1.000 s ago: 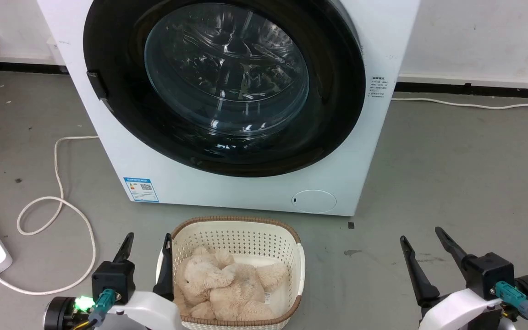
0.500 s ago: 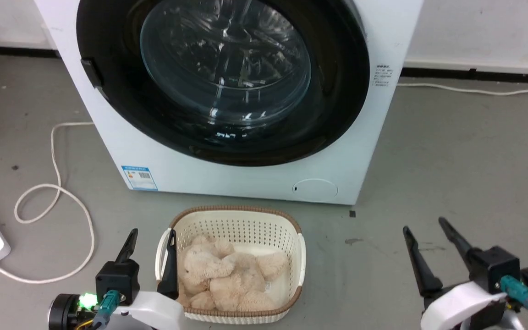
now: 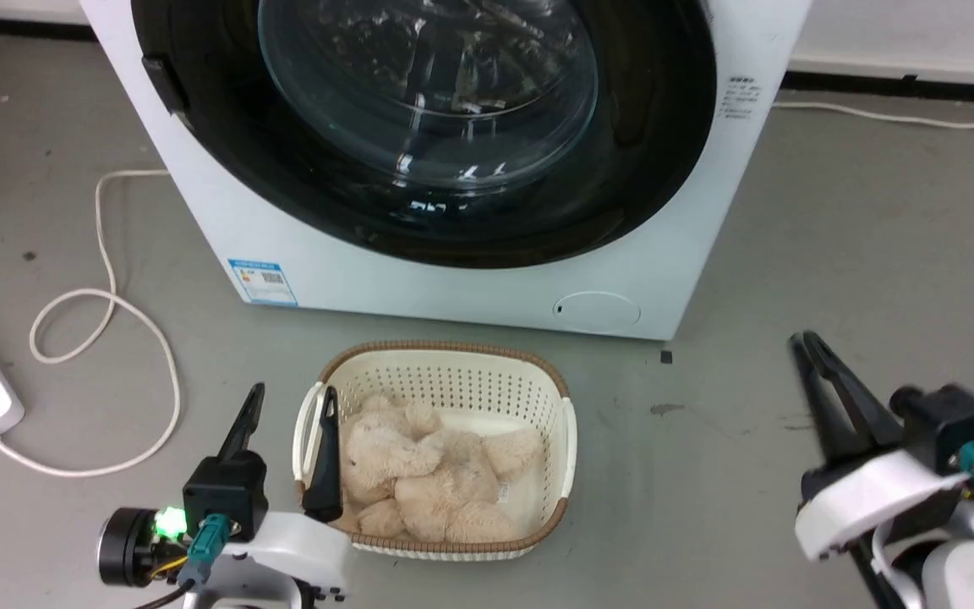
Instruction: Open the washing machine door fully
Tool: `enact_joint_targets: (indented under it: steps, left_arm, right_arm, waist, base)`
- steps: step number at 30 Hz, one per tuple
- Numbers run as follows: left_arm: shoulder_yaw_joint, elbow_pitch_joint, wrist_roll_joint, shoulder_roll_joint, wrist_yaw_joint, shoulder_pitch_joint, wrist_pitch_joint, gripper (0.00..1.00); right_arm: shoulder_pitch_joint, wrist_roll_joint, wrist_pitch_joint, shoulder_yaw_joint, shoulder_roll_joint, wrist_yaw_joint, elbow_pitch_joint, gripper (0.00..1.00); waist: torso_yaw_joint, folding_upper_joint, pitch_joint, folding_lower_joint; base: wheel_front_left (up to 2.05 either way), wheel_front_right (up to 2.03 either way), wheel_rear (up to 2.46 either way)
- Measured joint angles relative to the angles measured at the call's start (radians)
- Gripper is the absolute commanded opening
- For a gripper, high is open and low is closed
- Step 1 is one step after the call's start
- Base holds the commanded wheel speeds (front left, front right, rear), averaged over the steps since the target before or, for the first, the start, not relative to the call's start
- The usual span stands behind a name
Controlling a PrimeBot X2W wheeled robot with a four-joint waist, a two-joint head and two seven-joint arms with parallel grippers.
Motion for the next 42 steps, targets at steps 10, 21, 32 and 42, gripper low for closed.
enact_joint_targets:
  steps: [10,21,32,42]
  left_arm:
    - [-0.016,-0.016,-0.004,0.0,0.01,-0.028,-0.023,1.0]
    - [-0.03,-0.03,-0.004,0.0,0.026,-0.051,-0.044,1.0]
    - [-0.061,-0.045,-0.009,0.0,0.044,-0.073,-0.068,1.0]
    - [-0.079,-0.066,-0.014,0.0,0.062,-0.093,-0.088,1.0]
  right_arm:
    - [-0.138,0.091,0.048,-0.032,-0.014,0.0,0.021,0.0]
    - [-0.329,0.227,0.127,-0.133,0.017,-0.001,0.145,0.0]
    - [-0.551,0.342,0.249,-0.269,0.043,-0.001,0.323,0.0]
    - [-0.757,0.401,0.373,-0.389,0.042,-0.001,0.484,0.0]
  waist:
    - [0.018,0.0,0.05,0.0]
    - [0.041,0.0,0.101,0.0]
    - [0.068,0.0,0.156,-0.0001]
    - [0.095,0.0,0.208,0.0]
  base:
    - [0.0,0.0,0.0]
    - [0.0,0.0,0.0]
    - [0.0,0.0,0.0]
    - [0.0,0.0,0.0]
